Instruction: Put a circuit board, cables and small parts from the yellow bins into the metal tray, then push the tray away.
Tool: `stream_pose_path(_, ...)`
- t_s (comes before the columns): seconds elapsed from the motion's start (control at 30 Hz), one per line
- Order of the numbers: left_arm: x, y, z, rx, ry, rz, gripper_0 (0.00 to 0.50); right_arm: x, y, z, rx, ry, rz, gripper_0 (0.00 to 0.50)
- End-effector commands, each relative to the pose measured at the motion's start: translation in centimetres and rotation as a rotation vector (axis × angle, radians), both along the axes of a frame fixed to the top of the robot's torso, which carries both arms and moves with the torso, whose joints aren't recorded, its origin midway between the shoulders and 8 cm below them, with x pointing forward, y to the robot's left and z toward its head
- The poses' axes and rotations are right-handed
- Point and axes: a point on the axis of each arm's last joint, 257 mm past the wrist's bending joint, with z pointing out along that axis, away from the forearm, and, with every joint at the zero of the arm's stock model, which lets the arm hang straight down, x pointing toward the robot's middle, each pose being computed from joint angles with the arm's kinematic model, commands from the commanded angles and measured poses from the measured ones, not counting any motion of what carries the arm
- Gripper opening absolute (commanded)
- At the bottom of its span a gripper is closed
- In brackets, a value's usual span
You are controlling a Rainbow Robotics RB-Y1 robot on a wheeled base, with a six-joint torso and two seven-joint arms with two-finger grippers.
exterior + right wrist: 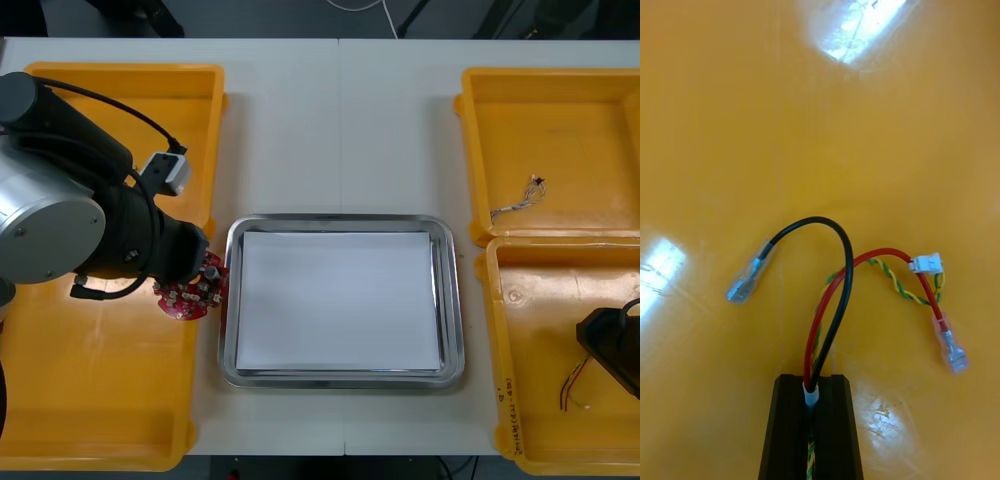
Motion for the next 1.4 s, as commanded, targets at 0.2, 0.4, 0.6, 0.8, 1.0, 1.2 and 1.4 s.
stream_pose_path(0.2,-0.8,-4.7,0.3,0.006,-0.012,-0.081,0.003,0.9,0.6,3.7,-0.004,-0.007,-0.009,0.000)
stream_pose_path(0.4,-1.4,-6.0,-0.6,0.020,0.005,-0.104,0.003,0.5,0.6,7.0,-0.025,0.006,-0.002,0.000)
stream_pose_path(0.6,-1.8,-6.6,-2.0,0.038,0.032,-0.109,0.003,0.0,0.5,10.5,-0.056,-0.012,0.019,0.000)
stream_pose_path(0.8,-2.0,-7.1,-3.6,0.067,0.069,-0.110,0.004,-0.8,0.3,14.1,-0.072,-0.017,0.090,0.000)
stream_pose_path(1.0,-1.9,-8.2,-4.4,0.061,0.074,-0.116,0.003,-1.5,-0.2,16.3,-0.121,-0.026,0.155,0.000)
stream_pose_path(1.2,-1.6,-9.1,-5.2,0.053,0.070,-0.126,0.003,-1.2,-0.1,18.4,-0.180,-0.043,0.212,0.000)
stream_pose_path(1.4,-1.4,-10.0,-6.1,0.044,0.067,-0.133,0.003,-0.6,0.5,20.7,-0.224,-0.061,0.311,0.000)
